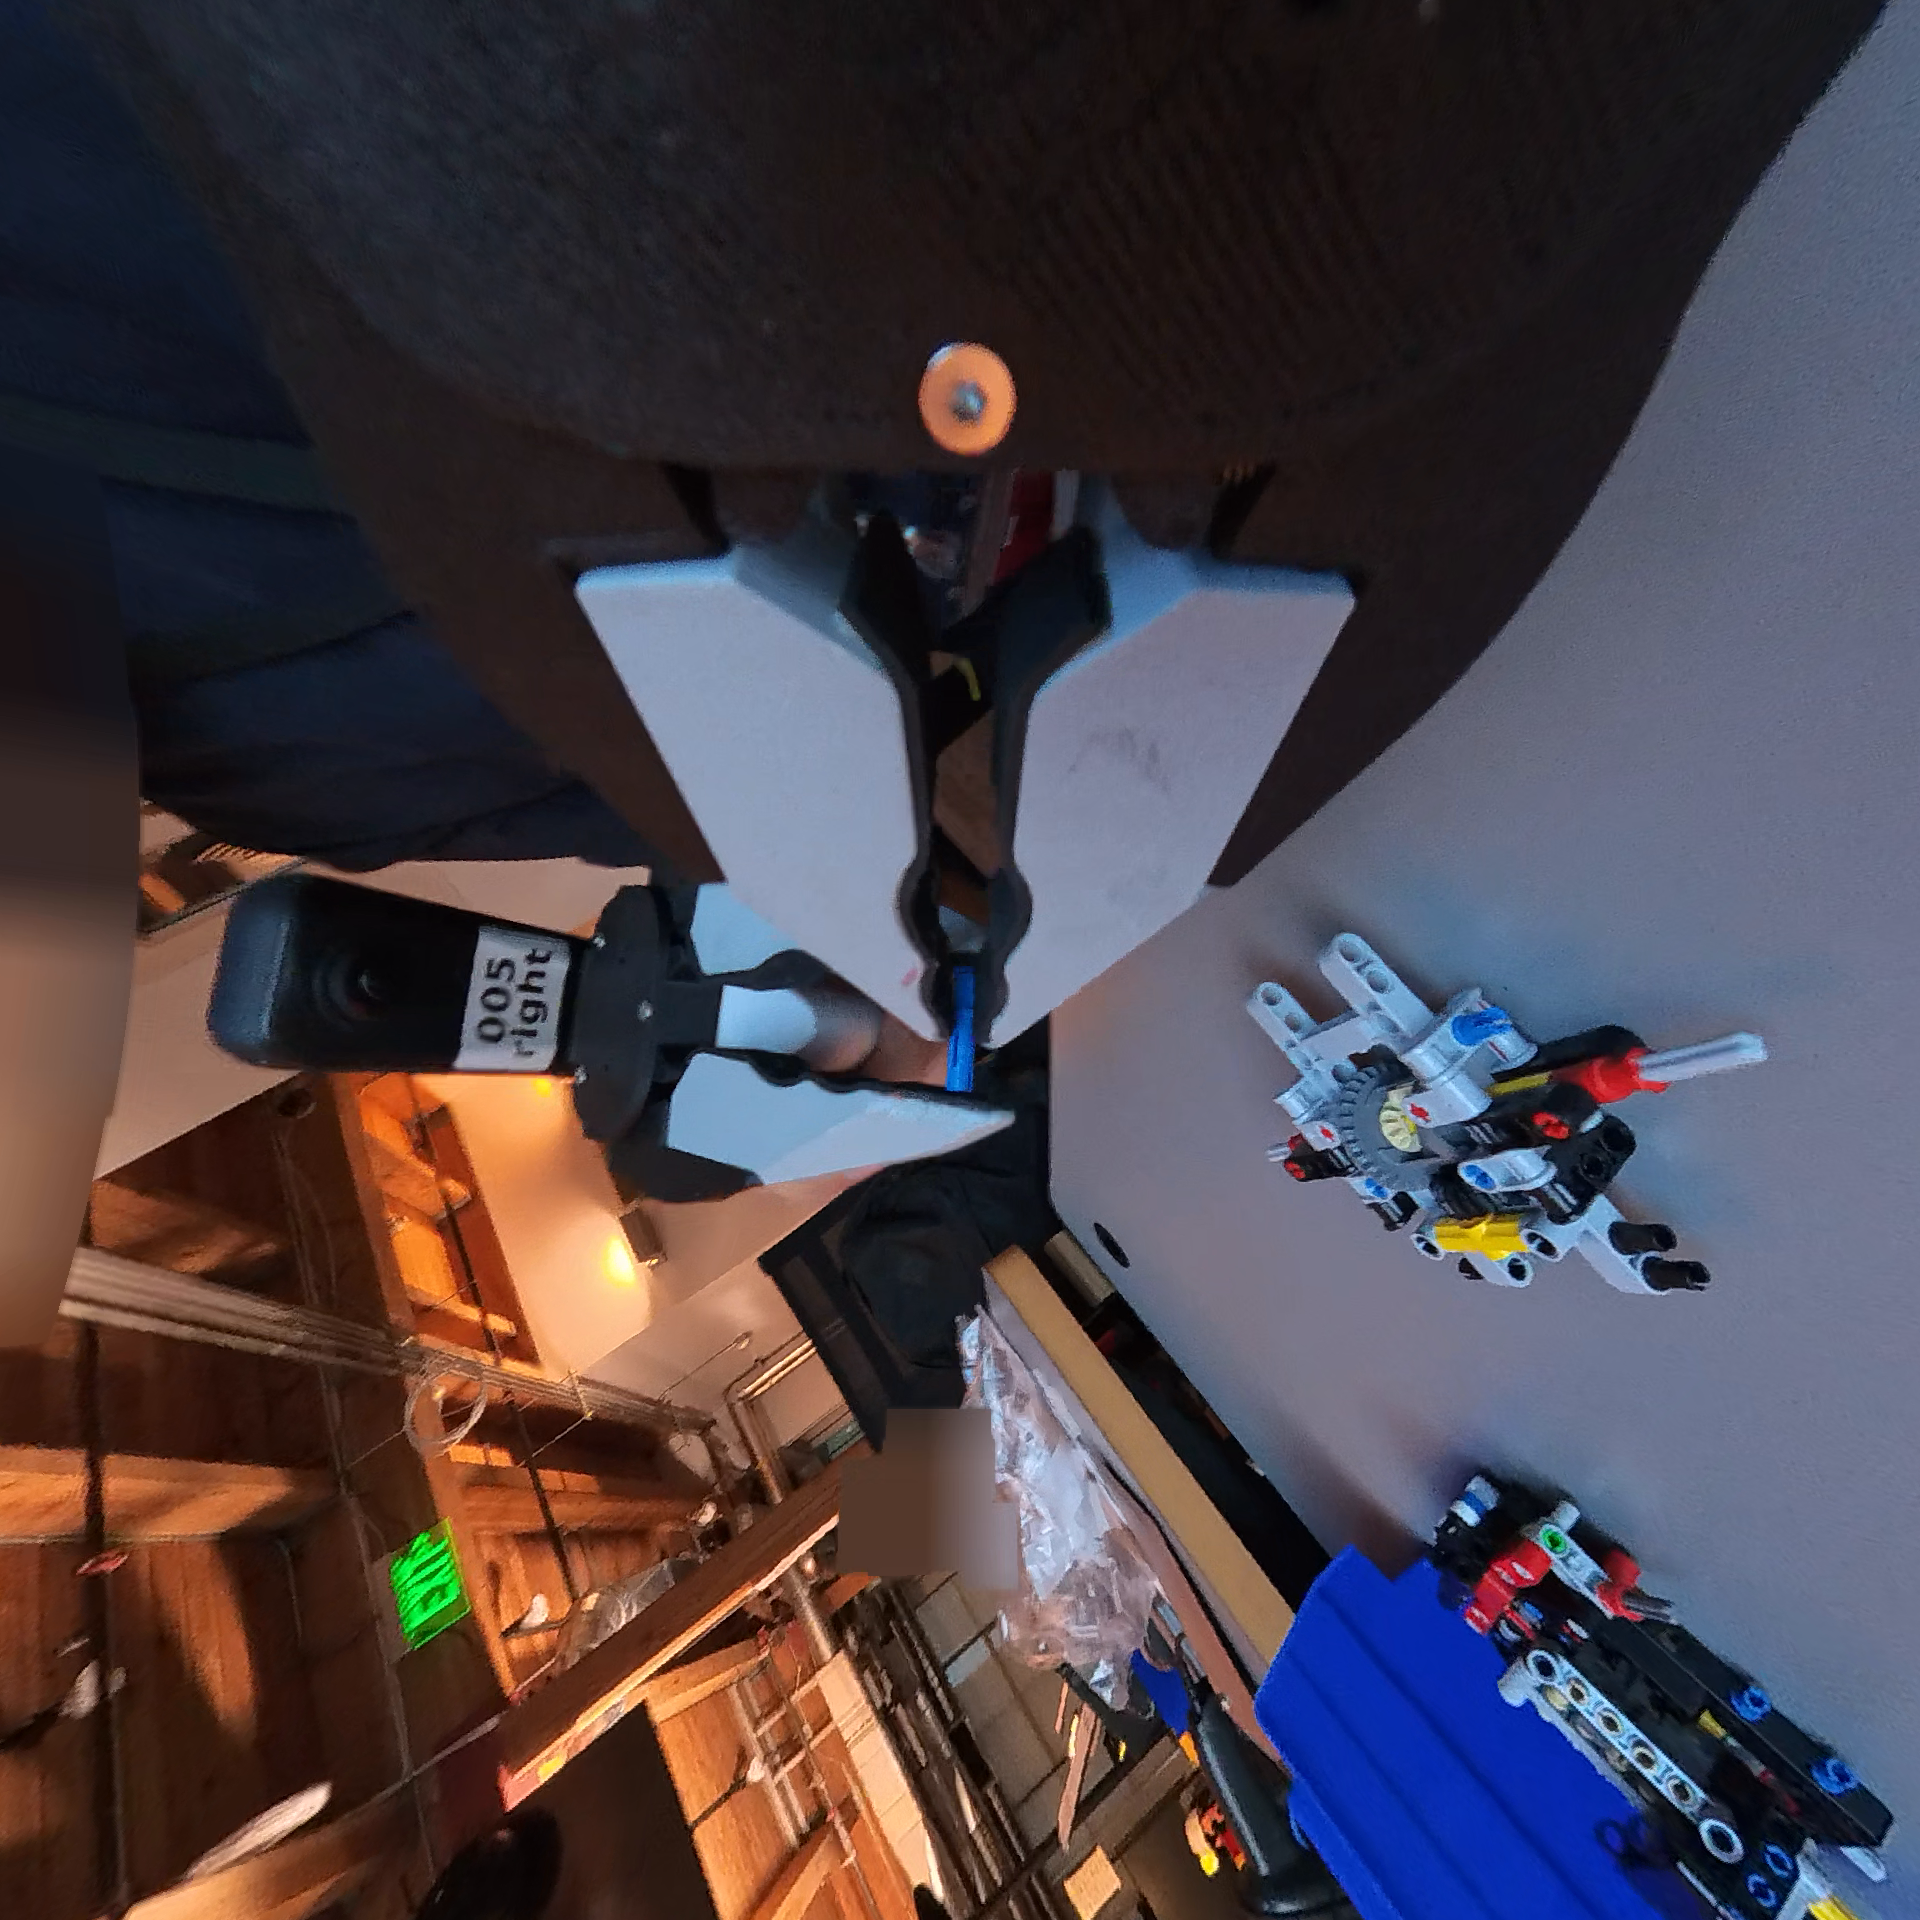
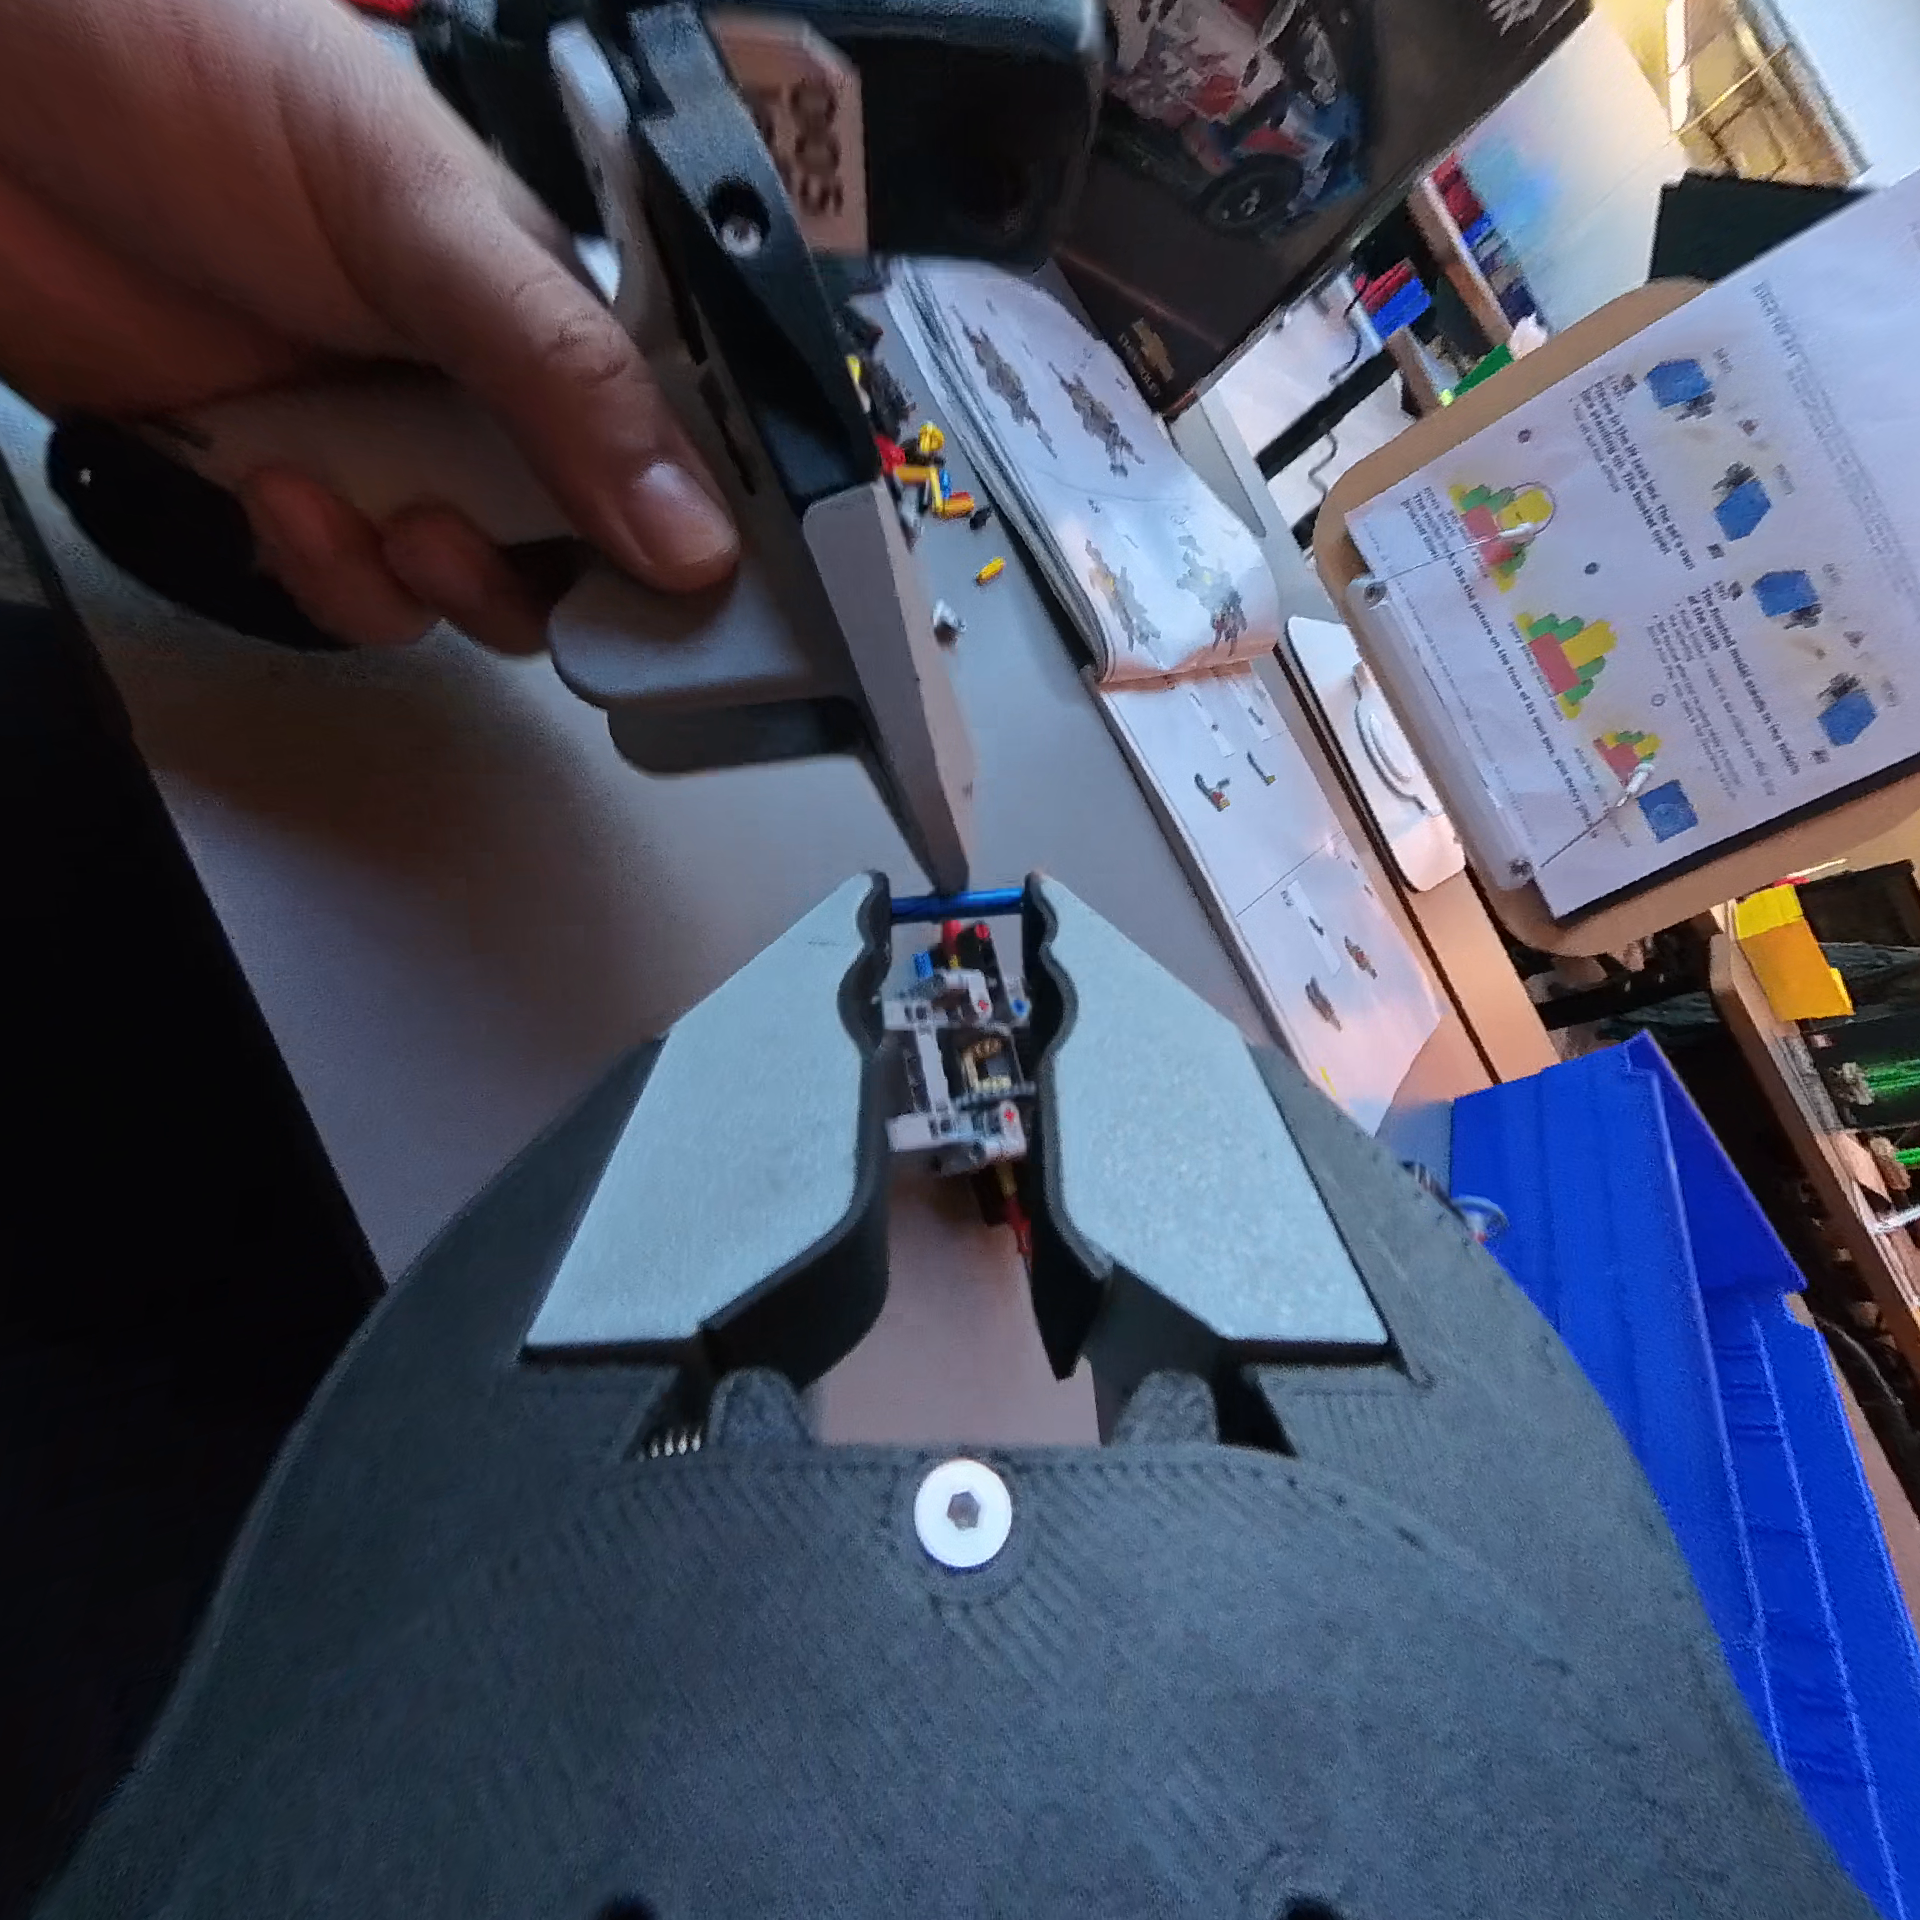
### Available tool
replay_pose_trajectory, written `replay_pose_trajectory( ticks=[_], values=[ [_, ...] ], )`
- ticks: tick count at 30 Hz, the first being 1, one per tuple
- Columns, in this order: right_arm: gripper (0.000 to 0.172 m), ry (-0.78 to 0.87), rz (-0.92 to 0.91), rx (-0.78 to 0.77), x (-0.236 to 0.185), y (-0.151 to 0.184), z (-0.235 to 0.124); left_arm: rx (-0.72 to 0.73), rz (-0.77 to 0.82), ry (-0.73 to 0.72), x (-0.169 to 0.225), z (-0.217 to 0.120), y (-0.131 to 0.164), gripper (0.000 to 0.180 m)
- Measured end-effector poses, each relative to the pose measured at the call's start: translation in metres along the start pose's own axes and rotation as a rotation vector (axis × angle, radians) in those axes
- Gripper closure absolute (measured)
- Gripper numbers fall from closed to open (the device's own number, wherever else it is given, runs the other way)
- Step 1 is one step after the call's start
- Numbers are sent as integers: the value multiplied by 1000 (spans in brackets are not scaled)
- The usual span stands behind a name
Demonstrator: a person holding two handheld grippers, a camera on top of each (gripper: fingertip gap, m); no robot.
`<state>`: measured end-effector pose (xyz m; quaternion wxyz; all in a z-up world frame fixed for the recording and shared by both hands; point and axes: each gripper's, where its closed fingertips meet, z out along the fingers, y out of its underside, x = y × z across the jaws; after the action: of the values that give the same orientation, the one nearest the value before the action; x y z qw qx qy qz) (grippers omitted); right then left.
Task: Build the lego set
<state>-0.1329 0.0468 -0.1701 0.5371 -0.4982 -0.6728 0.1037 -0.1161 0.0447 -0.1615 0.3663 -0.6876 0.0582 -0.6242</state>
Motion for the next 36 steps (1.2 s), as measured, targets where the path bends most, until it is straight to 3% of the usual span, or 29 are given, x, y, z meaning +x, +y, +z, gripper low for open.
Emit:
replay_pose_trajectory(
  ticks=[3, 7, 11, 17, 23, 28, 36],
  values=[
    [150, -22, 5, -69, 4, 26, -9, -50, 170, -145, -17, -8, -3, 180],
    [149, -191, 141, -184, 9, 85, -30, -187, 411, -380, -46, -26, -4, 162],
    [150, -319, 239, -247, 13, 129, -40, -317, 512, -460, -65, -32, 3, 158],
    [141, -485, 309, -308, 6, 156, -38, -395, 687, -726, -96, -47, -6, 159],
    [138, -516, 360, -293, 6, 159, -38, -485, 706, -746, -103, -44, 6, 161],
    [140, -464, 424, -262, 9, 164, -42, -477, 722, -728, -100, -43, 6, 163],
    [154, -349, 530, -220, 20, 179, -50, -464, 708, -703, -97, -42, 5, 163]
  ],
)
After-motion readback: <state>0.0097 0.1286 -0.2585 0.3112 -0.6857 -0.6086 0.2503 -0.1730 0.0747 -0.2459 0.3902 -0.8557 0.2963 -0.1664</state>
